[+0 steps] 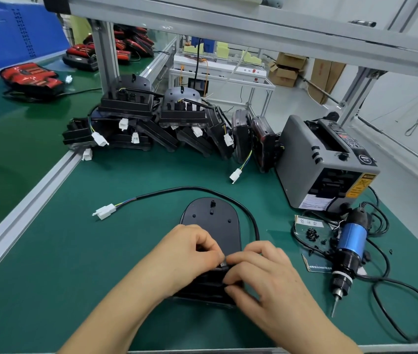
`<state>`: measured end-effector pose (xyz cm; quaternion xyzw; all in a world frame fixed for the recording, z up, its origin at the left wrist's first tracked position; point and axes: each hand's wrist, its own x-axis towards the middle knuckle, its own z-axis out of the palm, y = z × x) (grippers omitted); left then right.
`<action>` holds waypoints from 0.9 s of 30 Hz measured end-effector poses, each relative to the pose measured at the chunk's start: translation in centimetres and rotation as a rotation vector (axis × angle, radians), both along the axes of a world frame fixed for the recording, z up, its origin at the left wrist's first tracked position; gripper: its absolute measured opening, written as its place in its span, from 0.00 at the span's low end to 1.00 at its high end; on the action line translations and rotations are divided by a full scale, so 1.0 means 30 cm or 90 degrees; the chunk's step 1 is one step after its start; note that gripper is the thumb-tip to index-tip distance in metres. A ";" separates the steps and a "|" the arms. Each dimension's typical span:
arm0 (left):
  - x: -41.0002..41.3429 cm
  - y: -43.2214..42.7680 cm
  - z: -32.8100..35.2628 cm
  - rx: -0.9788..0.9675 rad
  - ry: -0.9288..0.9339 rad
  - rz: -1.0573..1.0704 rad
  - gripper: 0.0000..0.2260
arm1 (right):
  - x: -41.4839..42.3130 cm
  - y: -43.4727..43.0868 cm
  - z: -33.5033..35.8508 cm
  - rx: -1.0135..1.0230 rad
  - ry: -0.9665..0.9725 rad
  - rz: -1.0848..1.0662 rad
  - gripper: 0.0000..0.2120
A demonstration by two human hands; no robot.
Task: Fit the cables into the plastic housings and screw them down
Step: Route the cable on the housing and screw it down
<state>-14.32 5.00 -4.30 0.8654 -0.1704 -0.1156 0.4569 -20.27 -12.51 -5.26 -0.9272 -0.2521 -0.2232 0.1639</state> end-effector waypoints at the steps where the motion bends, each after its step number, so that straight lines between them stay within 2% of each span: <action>1: -0.002 0.002 0.003 -0.005 0.000 -0.002 0.09 | 0.004 0.001 -0.003 0.013 0.009 0.006 0.06; 6: -0.029 0.040 -0.006 -0.068 -0.003 -0.044 0.05 | 0.012 -0.002 -0.011 0.051 0.037 0.009 0.05; 8: -0.044 0.053 -0.025 -0.064 -0.028 -0.068 0.11 | 0.012 -0.001 -0.012 0.061 0.051 0.015 0.05; 11: -0.063 0.052 -0.042 -0.022 -0.155 -0.095 0.14 | 0.013 -0.009 -0.007 0.106 0.125 0.025 0.04; 15: -0.076 0.042 -0.055 0.045 -0.387 -0.101 0.06 | 0.016 -0.030 0.009 0.200 0.289 0.036 0.09; 18: -0.077 0.033 -0.066 0.052 -0.474 -0.086 0.06 | 0.017 -0.030 0.017 0.213 0.313 0.033 0.10; 21: -0.080 0.024 -0.087 0.018 -0.497 -0.058 0.06 | 0.017 -0.031 0.012 0.213 0.317 0.030 0.10; 25: -0.091 0.016 -0.112 -0.017 -0.492 -0.023 0.05 | 0.020 -0.037 -0.008 0.234 0.293 0.039 0.03; 27: -0.097 0.012 -0.115 -0.023 -0.492 -0.008 0.05 | 0.021 -0.037 -0.019 0.245 0.284 0.045 0.02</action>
